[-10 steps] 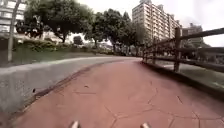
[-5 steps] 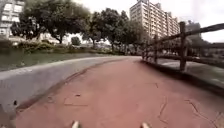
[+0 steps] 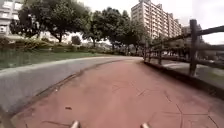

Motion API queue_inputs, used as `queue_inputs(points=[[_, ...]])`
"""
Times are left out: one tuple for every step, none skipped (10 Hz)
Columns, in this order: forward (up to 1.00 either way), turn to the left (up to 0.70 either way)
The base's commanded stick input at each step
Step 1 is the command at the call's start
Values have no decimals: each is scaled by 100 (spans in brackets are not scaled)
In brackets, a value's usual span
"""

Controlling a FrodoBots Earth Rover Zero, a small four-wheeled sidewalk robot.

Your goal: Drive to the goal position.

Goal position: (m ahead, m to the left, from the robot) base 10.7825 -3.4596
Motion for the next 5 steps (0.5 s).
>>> queue_inputs(points=[[70,-35],[70,-35],[70,-35],[70,0],[70,0]])
